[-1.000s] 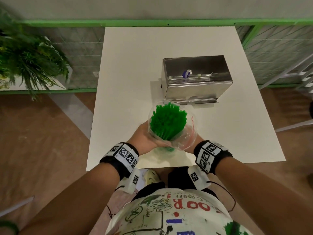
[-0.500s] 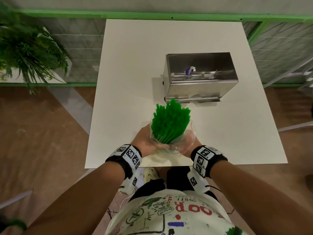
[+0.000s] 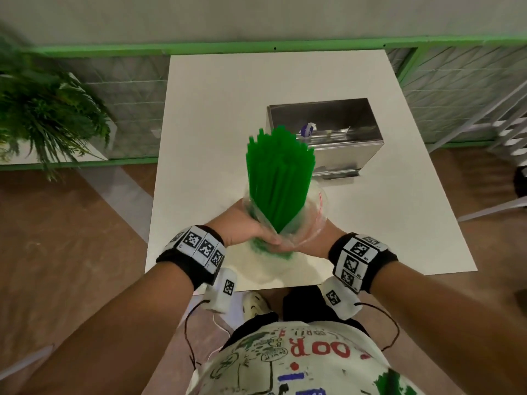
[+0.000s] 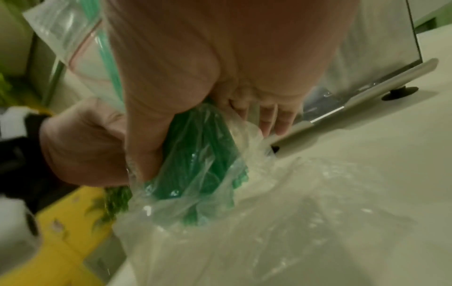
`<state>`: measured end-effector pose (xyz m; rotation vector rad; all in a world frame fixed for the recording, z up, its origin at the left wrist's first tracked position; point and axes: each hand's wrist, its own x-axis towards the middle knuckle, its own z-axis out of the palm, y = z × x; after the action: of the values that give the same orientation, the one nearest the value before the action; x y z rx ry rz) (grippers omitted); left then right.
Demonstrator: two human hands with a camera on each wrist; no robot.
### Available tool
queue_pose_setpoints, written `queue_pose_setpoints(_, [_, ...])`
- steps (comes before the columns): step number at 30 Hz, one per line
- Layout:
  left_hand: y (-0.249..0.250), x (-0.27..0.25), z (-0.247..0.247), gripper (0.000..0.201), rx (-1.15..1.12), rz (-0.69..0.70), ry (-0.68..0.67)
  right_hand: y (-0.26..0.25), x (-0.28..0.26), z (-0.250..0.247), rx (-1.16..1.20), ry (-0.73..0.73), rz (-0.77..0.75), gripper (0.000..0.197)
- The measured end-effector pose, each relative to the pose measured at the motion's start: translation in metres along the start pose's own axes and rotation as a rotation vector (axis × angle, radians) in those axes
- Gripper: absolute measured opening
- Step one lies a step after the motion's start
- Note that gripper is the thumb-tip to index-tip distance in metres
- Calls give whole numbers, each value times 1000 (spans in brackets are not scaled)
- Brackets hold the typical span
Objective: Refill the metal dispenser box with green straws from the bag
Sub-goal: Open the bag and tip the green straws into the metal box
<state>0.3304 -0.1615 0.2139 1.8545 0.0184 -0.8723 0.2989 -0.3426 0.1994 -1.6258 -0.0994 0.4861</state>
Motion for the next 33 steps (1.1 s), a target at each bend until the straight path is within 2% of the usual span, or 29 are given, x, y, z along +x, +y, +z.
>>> queue_pose_setpoints(1, [12,3,-5,45,-33,-15,-28,-12,5,-1,123,-52,54,46])
queue_pose_setpoints(2, [27,1,-11,48,-45,-11,-22,-20,10,0,74,-12,41,51])
queue_pose_setpoints(3, [40,-2,-18,47,-18,5,-15,-34,10,2,48,-34,60,58])
queue_pose_setpoints(4, [51,-8,-25,47,16,45,-1,-38,9,-2,123,-38,86,59])
queue_pose_setpoints(7, [78,-6,-31,65,74,189,151,-49,13,2,400,106,113,43])
queue_pose_setpoints(10, [92,-3,-38,80,145,238,242,-59,26,7,496,148,123,45])
queue_pose_setpoints(12, [101,-1,-41,91,201,226,229,-68,33,3,464,149,134,43])
queue_pose_setpoints(13, [106,1,-42,89,235,213,227,-71,37,2,434,142,151,41])
queue_pose_setpoints(16, [124,6,-47,53,312,174,203,-77,43,-6,457,147,230,45])
queue_pose_setpoints(18, [134,17,-54,49,328,147,196,-76,45,-17,592,50,242,44])
queue_pose_setpoints(21, [144,35,-66,73,342,76,260,-75,44,-39,713,-52,311,50])
queue_pose_setpoints(25, [153,55,-67,131,443,-27,247,-71,47,-58,729,-82,343,49])
queue_pose_setpoints(26, [156,61,-66,134,477,-38,234,-68,49,-60,777,-70,340,47])
queue_pose_setpoints(28, [164,68,-63,117,578,-38,205,-64,55,-61,887,-37,322,45])
queue_pose_setpoints(31, [180,69,-59,77,720,-33,161,-61,61,-57,983,37,314,47])
queue_pose_setpoints(32, [183,71,-59,71,751,-29,154,-62,61,-54,1011,71,324,48])
queue_pose_setpoints(33, [187,73,-60,73,781,-22,160,-62,63,-52,1035,107,336,47])
